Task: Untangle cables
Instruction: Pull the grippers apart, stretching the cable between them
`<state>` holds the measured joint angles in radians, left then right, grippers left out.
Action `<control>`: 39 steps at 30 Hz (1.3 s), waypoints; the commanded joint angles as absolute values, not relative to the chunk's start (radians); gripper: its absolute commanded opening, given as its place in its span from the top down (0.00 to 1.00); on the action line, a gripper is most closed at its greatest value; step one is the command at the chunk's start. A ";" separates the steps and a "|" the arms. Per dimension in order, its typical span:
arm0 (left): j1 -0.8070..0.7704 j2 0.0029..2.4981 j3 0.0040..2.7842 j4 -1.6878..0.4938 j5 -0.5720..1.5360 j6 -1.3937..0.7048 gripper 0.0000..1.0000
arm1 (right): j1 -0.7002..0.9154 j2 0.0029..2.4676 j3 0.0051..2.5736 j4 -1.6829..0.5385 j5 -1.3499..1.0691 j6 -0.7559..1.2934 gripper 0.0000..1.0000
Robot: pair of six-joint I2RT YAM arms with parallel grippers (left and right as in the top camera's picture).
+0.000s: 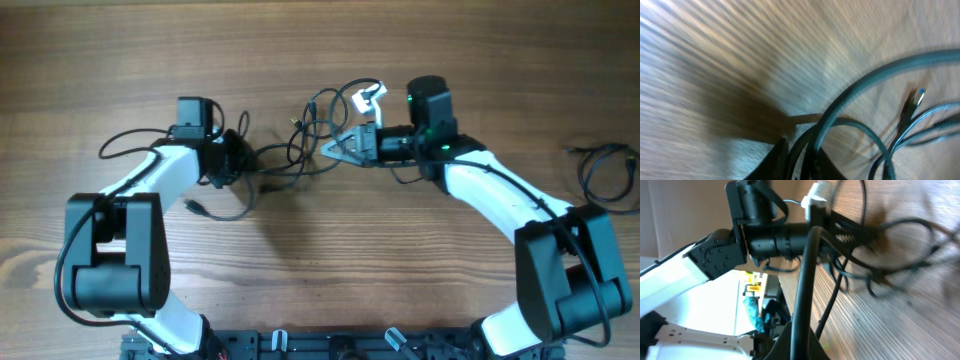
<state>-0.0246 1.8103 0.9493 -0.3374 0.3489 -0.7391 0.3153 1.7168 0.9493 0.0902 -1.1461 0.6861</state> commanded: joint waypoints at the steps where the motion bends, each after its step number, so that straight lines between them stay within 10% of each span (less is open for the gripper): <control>1: -0.004 1.824 0.947 -0.329 0.348 -0.688 0.60 | 0.300 1.711 0.949 0.034 -1.232 0.593 0.96; 7: -0.004 1.824 0.947 -0.329 0.336 -0.688 0.61 | 0.299 1.711 0.949 -0.065 -1.226 0.516 0.96; 16: -0.004 1.824 0.947 -0.329 0.241 -0.688 0.96 | 0.249 1.711 0.949 -0.227 -1.228 0.384 0.96; 27: 0.079 1.824 0.947 -0.360 0.185 -0.690 0.96 | 0.065 1.711 0.949 -0.624 -0.585 0.262 0.96; 39: 0.321 1.824 0.947 -0.463 0.185 -0.731 0.96 | -0.223 1.711 0.949 -0.586 -0.120 0.399 0.96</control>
<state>0.1570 1.8091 0.9527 -0.4469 0.3340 -0.6643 -0.0853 1.7168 0.9512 -0.6147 -0.4007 0.3950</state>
